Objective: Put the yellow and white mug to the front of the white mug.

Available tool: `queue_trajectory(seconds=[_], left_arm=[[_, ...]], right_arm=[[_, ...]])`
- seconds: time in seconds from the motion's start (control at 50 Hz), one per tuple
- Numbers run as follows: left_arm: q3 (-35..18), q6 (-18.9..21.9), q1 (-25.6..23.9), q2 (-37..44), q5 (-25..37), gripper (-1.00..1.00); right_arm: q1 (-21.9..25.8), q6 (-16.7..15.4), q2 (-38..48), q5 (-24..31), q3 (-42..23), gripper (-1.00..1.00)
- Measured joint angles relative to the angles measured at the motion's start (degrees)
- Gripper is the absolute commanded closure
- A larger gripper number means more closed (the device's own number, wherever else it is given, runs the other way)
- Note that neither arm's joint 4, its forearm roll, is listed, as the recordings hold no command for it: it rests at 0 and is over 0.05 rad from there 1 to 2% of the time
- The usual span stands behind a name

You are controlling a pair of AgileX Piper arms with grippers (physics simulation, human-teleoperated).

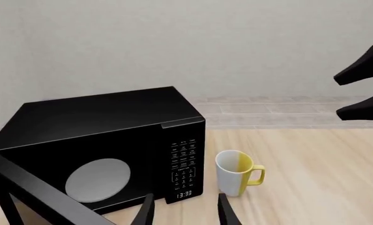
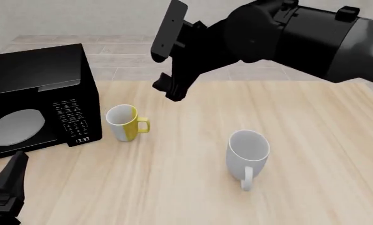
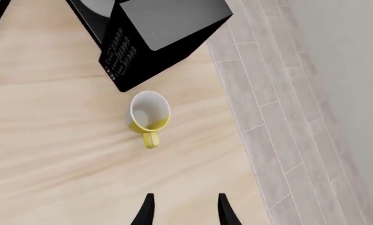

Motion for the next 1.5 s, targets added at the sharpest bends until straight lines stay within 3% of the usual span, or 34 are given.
queue_trajectory(seconds=[0.64,1.5], left_arm=[[-0.3,0.0,0.0,0.2,0.2,-1.00],[-0.3,0.0,0.0,0.2,0.2,-1.00]], right_arm=[[3.0,-8.2,5.5,0.3,-0.2,-1.00],[3.8,-4.9,14.3,-2.7,-4.7,-1.00]])
